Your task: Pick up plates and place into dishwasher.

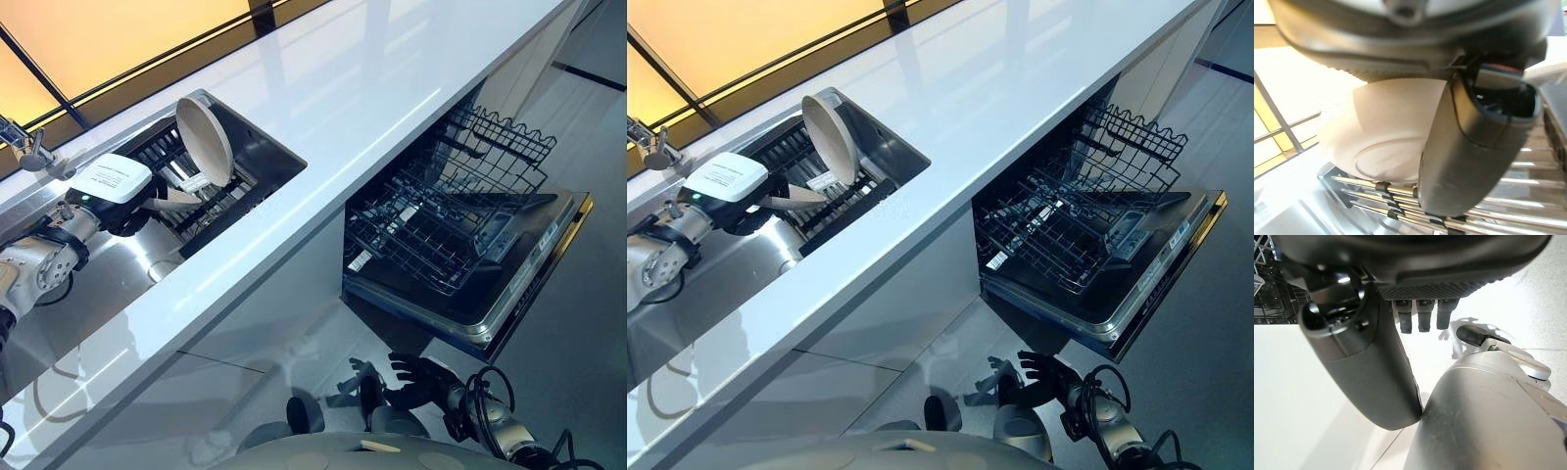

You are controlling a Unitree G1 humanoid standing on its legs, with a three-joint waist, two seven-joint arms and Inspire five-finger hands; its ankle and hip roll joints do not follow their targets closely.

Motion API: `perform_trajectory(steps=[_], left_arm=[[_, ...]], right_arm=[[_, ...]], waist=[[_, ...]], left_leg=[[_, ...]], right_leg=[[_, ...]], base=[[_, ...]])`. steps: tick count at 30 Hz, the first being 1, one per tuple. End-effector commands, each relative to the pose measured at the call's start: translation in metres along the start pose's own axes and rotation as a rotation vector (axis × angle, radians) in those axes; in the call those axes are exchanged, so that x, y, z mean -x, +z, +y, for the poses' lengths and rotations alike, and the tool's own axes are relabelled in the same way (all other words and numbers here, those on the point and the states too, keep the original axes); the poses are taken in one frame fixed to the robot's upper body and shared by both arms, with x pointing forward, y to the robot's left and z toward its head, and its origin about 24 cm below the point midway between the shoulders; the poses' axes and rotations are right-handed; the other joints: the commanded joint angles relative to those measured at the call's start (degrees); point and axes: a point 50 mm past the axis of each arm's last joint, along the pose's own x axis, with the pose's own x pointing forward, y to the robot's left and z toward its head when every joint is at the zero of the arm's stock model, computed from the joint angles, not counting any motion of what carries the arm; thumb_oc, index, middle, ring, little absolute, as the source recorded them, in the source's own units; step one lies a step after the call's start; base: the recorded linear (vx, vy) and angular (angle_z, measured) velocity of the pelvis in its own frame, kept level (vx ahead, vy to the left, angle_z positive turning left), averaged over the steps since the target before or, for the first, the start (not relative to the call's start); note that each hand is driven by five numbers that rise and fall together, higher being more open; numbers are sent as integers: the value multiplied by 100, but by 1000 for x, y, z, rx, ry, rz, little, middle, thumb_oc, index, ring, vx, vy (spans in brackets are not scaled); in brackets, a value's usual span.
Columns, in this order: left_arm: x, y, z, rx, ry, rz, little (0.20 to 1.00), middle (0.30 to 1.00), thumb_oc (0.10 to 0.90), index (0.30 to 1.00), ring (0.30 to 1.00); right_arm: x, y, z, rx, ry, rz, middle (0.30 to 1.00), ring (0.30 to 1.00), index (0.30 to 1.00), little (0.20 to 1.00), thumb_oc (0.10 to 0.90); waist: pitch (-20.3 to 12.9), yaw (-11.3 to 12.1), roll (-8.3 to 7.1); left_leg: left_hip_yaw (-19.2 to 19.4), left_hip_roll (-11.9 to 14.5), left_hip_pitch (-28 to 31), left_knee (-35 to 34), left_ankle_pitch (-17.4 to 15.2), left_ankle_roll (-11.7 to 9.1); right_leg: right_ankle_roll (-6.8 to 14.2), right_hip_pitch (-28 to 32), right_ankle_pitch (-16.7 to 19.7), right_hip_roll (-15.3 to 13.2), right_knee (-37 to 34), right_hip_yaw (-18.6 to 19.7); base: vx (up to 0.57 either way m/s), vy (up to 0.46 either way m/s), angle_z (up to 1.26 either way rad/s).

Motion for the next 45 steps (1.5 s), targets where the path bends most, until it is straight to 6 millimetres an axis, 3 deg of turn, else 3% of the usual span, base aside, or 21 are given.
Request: perform_trajectory(steps=[1, 9, 19, 28, 33, 45], left_arm=[[-7, -47, 56, 8, 229, 256, 200, 300, 100, 300, 300], [-4, -46, 79, 63, 320, 231, 200, 300, 100, 300, 300], [6, -45, 113, 57, 430, 208, 200, 300, 100, 300, 300], [16, -41, 136, 53, 568, 175, 200, 300, 100, 300, 300], [21, -34, 149, 115, 641, 140, 200, 300, 100, 300, 300], [40, -32, 149, 368, 792, 69, 200, 300, 100, 300, 300]], right_arm=[[1, 21, 0, 31, 30, -115, 900, 900, 900, 900, 800], [8, 48, 6, 7, 110, -230, 900, 900, 900, 900, 800], [30, 77, -14, -110, 184, -400, 900, 900, 900, 900, 800], [52, 98, -16, -197, 447, -511, 900, 900, 900, 900, 800], [68, 118, -31, -254, 481, -612, 900, 900, 900, 900, 800], [115, 155, -69, -444, 594, -984, 900, 900, 900, 900, 800]], waist=[[-105, -161, -191], [-237, -136, -184], [-433, -135, -223], [-556, -128, -253], [-675, -100, -306], [-809, -210, -366]], left_leg=[[-149, -175, -88, 35, -152, 97], [-256, -212, -23, 35, -195, 68], [-312, -186, 74, 35, -239, 9], [-320, -147, 105, 35, -224, -33], [-330, -134, 95, 35, -210, -43], [-243, -113, 122, 35, -256, -8]], right_leg=[[582, 154, 186, -381, 43, -112], [559, 272, 106, -375, 43, -195], [536, 400, 0, -326, 43, -254], [503, 469, -63, -300, 43, -301], [498, 468, -74, -287, 43, -303], [468, 466, -117, -263, 43, -222]], base=[[6, -35, 0], [1, -70, 2], [-2, -65, 5], [0, -50, 0], [14, -45, 0], [5, -12, -2]])
